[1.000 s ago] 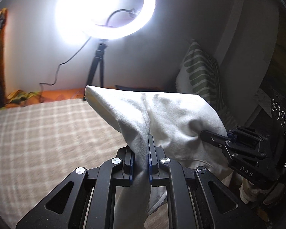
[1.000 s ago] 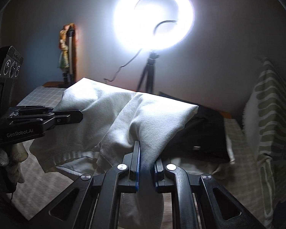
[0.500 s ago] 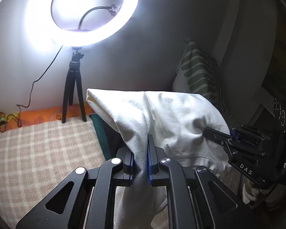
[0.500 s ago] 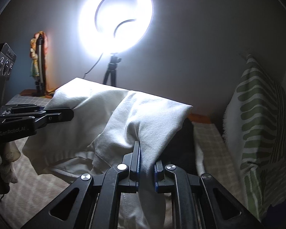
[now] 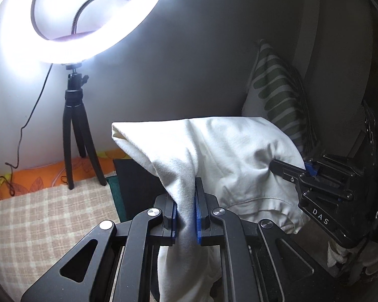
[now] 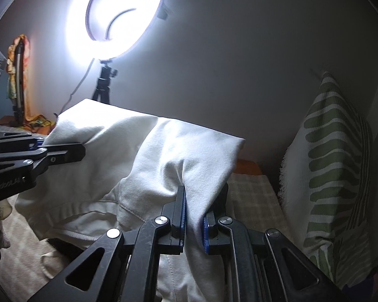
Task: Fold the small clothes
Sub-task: 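Lift the folded shirt with both tools and carry it toward the dark bag, then lower the folded shirt onto the dark bag and open both tools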
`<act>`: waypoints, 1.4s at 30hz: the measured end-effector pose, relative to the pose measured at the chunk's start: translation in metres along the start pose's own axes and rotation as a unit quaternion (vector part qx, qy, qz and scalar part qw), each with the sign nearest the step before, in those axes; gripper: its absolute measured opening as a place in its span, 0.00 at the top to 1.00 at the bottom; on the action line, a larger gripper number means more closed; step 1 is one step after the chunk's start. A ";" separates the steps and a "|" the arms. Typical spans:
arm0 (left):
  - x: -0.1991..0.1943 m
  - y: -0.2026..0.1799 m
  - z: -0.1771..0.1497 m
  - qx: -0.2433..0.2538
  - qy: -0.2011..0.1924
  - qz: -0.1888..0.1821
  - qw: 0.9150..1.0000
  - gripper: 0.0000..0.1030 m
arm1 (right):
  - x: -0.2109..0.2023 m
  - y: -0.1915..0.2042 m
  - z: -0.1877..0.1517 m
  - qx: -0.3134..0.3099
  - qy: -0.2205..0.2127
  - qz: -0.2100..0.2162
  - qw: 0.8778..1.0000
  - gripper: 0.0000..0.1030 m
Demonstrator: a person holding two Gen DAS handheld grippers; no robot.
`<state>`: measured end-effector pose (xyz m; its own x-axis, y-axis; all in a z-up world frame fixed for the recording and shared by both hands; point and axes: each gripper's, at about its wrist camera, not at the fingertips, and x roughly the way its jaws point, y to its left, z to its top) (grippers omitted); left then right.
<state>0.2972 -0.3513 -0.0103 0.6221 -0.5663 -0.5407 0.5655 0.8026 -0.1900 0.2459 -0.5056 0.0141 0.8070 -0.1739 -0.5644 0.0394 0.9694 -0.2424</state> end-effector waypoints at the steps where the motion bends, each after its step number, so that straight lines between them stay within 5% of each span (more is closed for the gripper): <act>1: 0.005 0.000 -0.001 0.002 0.005 0.004 1.000 0.91 | 0.005 -0.001 -0.001 0.001 0.004 -0.001 1.000 0.92; 14: 0.026 -0.002 -0.006 0.031 0.042 0.050 0.997 0.87 | 0.047 -0.011 -0.017 -0.003 0.057 -0.030 0.998 0.89; 19: 0.019 0.002 -0.005 0.019 0.043 0.058 0.997 0.77 | 0.049 -0.025 -0.020 0.012 0.077 -0.060 0.995 0.70; 21: 0.015 0.004 -0.004 0.009 0.043 0.059 0.997 0.45 | 0.044 -0.030 -0.020 0.020 0.077 -0.058 0.995 0.62; 22: 0.012 0.005 -0.004 0.005 0.041 0.063 0.997 0.38 | 0.040 -0.031 -0.020 0.024 0.074 -0.057 0.995 0.50; 23: 0.009 0.005 -0.005 0.004 0.038 0.066 0.997 0.36 | 0.036 -0.033 -0.021 0.028 0.069 -0.059 0.995 0.36; 26: 0.001 0.005 -0.004 0.005 0.036 0.066 0.997 0.32 | 0.024 -0.033 -0.019 0.031 0.056 -0.068 0.996 0.22; 42: -0.076 0.006 -0.004 0.004 0.009 0.093 0.996 0.22 | -0.056 -0.011 0.008 0.034 0.005 -0.061 0.998 0.04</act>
<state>0.2513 -0.3032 0.0265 0.7070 -0.4041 -0.5805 0.4448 0.8921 -0.0792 0.2051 -0.5050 0.0542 0.7875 -0.2931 -0.5421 0.1774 0.9502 -0.2562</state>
